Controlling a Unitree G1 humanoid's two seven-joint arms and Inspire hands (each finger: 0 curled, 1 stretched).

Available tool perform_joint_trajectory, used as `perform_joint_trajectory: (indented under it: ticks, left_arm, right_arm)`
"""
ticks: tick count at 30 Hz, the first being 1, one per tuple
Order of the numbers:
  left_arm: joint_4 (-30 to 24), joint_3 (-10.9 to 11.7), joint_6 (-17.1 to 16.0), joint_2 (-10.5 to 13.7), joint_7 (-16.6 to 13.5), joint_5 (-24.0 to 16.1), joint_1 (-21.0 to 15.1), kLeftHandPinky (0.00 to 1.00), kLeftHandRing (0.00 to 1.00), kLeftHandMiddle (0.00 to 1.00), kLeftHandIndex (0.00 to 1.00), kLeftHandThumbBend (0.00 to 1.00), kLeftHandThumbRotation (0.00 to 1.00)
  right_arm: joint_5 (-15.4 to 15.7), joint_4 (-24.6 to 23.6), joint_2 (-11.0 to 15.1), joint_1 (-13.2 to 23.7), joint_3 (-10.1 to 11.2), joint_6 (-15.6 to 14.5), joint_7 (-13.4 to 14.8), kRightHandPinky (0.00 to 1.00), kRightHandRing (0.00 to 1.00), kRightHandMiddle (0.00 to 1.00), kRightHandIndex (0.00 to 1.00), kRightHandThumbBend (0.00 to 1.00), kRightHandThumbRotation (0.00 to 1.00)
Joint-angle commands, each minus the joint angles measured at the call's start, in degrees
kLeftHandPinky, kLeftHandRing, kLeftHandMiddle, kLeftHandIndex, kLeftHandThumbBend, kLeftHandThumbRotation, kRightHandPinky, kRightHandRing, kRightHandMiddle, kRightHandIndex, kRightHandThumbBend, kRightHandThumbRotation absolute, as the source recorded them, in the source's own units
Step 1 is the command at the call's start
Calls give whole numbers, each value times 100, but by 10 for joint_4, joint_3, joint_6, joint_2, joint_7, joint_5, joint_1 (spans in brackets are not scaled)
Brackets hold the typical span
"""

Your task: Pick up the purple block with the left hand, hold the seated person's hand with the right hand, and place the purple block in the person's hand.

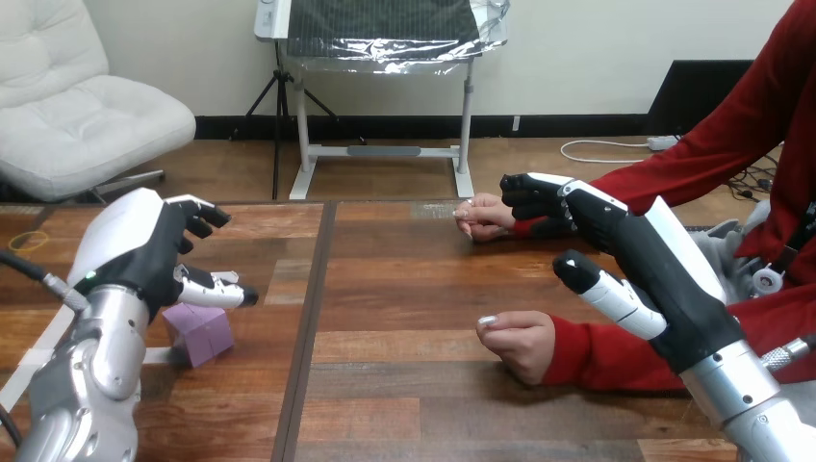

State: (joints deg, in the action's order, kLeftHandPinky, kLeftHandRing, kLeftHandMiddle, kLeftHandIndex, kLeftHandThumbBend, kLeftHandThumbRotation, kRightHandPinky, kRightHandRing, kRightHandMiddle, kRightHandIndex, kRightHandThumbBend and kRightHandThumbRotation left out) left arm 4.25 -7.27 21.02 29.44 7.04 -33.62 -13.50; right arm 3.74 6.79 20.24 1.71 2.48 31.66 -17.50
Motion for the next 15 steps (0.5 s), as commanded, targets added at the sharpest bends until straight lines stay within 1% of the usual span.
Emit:
perform_joint_trajectory:
  ticks: [1, 7, 15]
  left_arm:
    - [30, -14, -23, 23, -1, -20, -64, 64, 77, 79, 76, 85, 7]
    - [71, -24, -32, 30, 1, -31, -83, 65, 78, 80, 77, 86, 8]
    - [147, -43, -49, 38, -9, -50, -118, 65, 78, 80, 77, 88, 10]
  right_arm:
    - [-14, -16, -4, 12, 1, 15, 4, 74, 78, 80, 81, 93, 100]
    - [-16, -18, -3, 9, -1, 22, 3, 74, 78, 80, 81, 92, 100]
    - [-20, -29, -4, 3, -3, 26, 1, 74, 78, 80, 81, 93, 100]
